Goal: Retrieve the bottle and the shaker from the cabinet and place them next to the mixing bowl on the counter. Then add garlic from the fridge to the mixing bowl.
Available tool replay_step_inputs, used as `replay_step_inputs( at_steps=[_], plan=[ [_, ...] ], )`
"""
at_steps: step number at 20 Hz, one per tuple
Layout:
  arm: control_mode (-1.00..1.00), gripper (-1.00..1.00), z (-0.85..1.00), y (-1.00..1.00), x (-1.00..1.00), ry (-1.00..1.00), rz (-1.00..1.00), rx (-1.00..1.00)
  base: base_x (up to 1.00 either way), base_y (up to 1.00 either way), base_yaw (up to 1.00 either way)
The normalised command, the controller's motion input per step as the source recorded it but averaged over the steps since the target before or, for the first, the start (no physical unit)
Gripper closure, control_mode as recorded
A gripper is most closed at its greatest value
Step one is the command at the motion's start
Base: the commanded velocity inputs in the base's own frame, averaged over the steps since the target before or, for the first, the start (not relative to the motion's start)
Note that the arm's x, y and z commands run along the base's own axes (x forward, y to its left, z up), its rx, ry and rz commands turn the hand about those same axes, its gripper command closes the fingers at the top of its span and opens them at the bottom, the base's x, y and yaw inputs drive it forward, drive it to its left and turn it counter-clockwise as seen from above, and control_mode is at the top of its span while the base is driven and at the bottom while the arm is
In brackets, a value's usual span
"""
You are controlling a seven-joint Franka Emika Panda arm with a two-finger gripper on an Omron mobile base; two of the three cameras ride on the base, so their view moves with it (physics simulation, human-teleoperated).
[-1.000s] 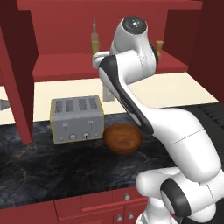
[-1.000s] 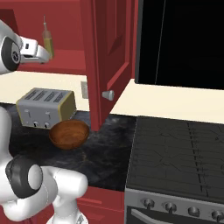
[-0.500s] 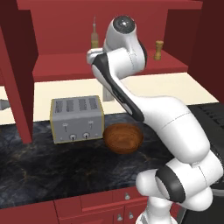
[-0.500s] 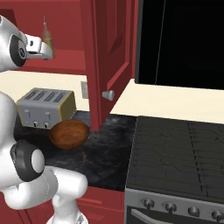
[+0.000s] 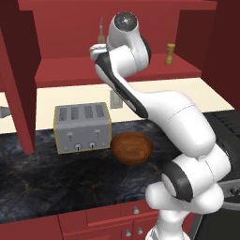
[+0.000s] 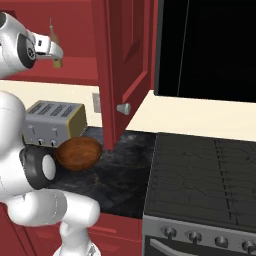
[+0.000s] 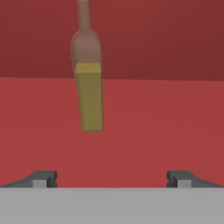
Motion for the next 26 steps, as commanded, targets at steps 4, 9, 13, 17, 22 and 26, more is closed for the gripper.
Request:
replay_step_inputs(
  at_steps=[4,9,13,17,22,26],
  plan=[
    [-1.00,-1.00,0.00,0.24,0.54,-0.01,-0.02,0.00,0.00,0.00,0.00],
    [-1.00,-1.00,0.01,0.07,0.54,-0.02,0.00,0.00,0.00,0.00,0.00],
    [-1.00,-1.00,0.00,0.00,0.40,-0.03,0.00,0.00,0.00,0.00,0.00],
    [-1.00,-1.00,0.00,0.00,0.37,-0.02,0.00,0.00,0.00,0.00,0.00],
    [-1.00,-1.00,0.00,0.02,0.35,-0.02,0.00,0.00,0.00,0.00,0.00],
    [-1.00,1.00,0.00,0.14,0.38,-0.02,0.00,0.00,0.00,0.00,0.00]
  ],
)
